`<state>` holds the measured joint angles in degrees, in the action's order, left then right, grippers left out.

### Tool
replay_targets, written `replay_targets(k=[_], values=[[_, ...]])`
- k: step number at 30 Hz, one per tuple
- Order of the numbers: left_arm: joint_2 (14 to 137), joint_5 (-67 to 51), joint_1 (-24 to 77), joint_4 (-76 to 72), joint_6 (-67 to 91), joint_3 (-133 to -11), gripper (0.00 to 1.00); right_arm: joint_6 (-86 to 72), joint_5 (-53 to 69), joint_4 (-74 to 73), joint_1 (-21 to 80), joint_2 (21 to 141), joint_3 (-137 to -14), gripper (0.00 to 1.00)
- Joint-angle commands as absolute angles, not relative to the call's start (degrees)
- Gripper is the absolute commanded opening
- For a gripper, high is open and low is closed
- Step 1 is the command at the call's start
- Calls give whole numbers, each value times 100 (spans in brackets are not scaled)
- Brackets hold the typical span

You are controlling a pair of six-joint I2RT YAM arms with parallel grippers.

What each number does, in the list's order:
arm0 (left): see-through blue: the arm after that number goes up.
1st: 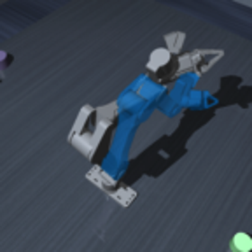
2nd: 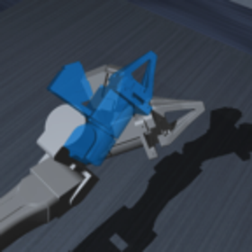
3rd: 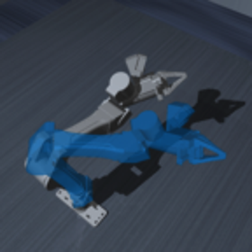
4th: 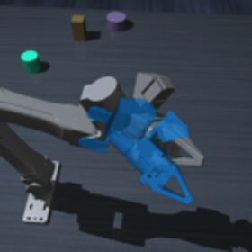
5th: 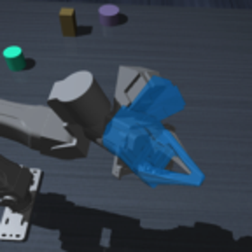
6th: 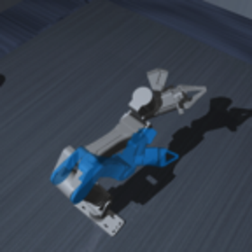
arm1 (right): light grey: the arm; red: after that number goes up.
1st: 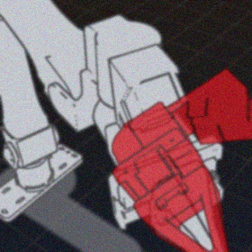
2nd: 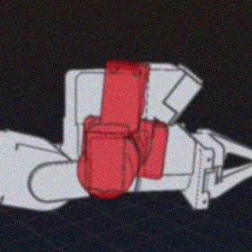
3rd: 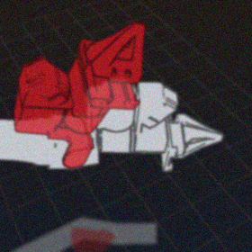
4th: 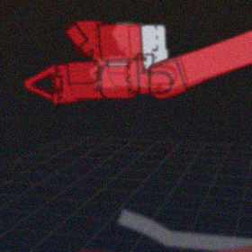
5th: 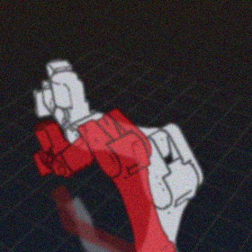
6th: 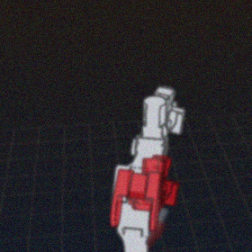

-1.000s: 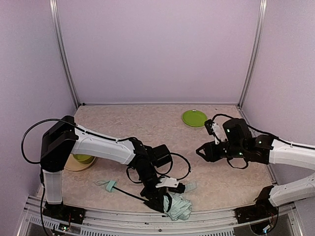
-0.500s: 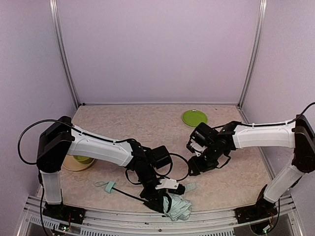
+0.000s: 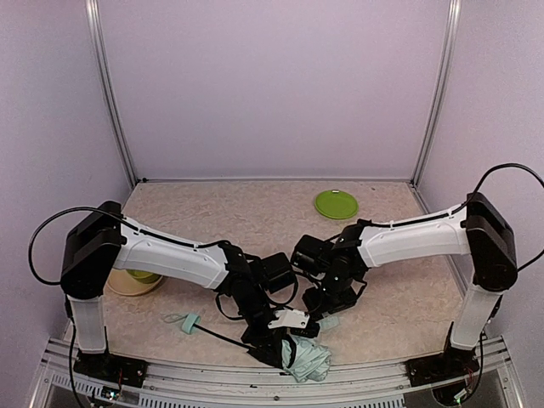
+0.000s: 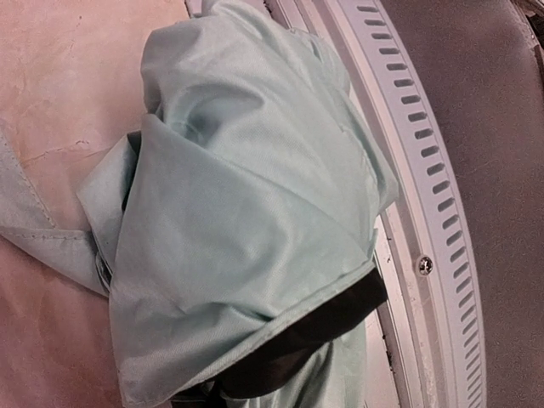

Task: Put away the umbrella

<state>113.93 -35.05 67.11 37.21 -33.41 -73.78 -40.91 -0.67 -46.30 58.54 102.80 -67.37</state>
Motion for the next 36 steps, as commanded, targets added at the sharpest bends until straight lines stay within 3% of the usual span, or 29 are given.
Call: replay_targets(k=[1, 10, 15, 22, 36], values=[[11633, -2898, 6863, 4193, -3339, -7032, 0, -4425, -187, -5124, 6012, 10512, -6711, 66], [11610, -2900, 6859, 4168, -3370, -6997, 0, -4406, -590, -5646, 6100, 10460, -6828, 68], [11597, -2890, 6864, 4180, -3388, -6979, 0, -3655, -333, -5068, 5792, 9858, -6375, 72], [11613, -2900, 6859, 4165, -3397, -6992, 0, -4150, 309, -4085, 5875, 8899, -5446, 67], [11610, -2874, 6871, 4179, -3367, -7006, 0, -4211, 605, -3959, 6301, 10073, -5266, 66]])
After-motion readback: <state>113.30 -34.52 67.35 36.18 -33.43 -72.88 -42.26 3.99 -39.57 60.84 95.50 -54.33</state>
